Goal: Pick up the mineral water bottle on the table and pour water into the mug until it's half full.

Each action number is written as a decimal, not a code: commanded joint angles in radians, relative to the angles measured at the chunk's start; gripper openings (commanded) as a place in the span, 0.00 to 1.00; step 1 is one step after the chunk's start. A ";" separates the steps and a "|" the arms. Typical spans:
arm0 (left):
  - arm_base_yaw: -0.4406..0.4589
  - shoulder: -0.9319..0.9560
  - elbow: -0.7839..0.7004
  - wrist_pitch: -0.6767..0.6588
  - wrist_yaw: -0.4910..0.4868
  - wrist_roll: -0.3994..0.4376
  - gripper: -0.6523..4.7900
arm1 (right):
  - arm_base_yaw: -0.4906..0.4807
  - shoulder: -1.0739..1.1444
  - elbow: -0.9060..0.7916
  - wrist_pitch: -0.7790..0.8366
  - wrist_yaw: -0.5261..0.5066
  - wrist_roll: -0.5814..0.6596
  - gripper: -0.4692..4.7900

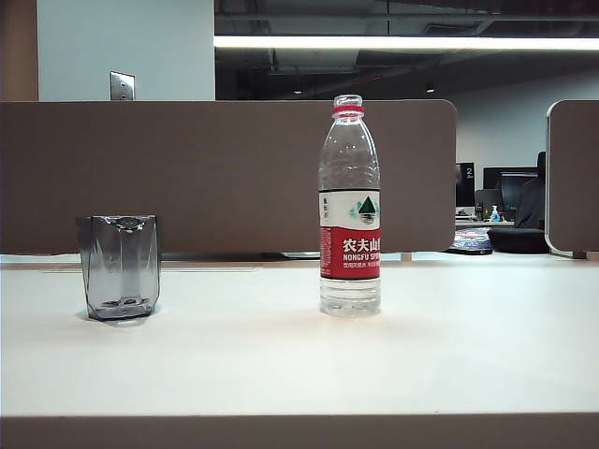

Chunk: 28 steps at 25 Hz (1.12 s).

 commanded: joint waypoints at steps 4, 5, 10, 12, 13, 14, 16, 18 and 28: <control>0.001 0.000 0.003 0.007 0.000 0.000 0.11 | 0.000 -0.002 -0.004 0.018 0.003 -0.002 0.08; 0.001 0.000 0.003 0.007 0.000 0.000 0.11 | 0.000 -0.002 -0.004 0.017 0.003 -0.002 0.08; 0.001 0.000 0.003 0.007 0.000 0.000 0.11 | 0.000 -0.002 -0.004 0.018 0.003 -0.002 0.08; 0.001 0.000 0.003 0.007 0.000 0.000 0.11 | 0.000 -0.002 -0.004 0.017 0.003 -0.002 0.08; 0.000 0.000 0.003 0.007 0.000 0.000 0.11 | 0.000 -0.002 -0.004 0.018 0.003 -0.002 0.08; 0.000 0.000 0.003 0.007 0.000 0.000 0.11 | 0.000 -0.002 -0.004 0.018 0.003 -0.002 0.08; -0.007 0.000 0.003 0.007 0.000 0.000 0.11 | 0.000 -0.002 -0.004 0.018 0.003 -0.002 0.08; -0.038 0.008 0.003 0.008 0.000 0.000 0.11 | 0.000 -0.002 -0.004 0.018 0.002 -0.001 0.08; -0.257 0.112 0.003 0.007 0.000 0.000 0.11 | 0.006 -0.002 -0.004 0.027 -0.196 0.227 0.08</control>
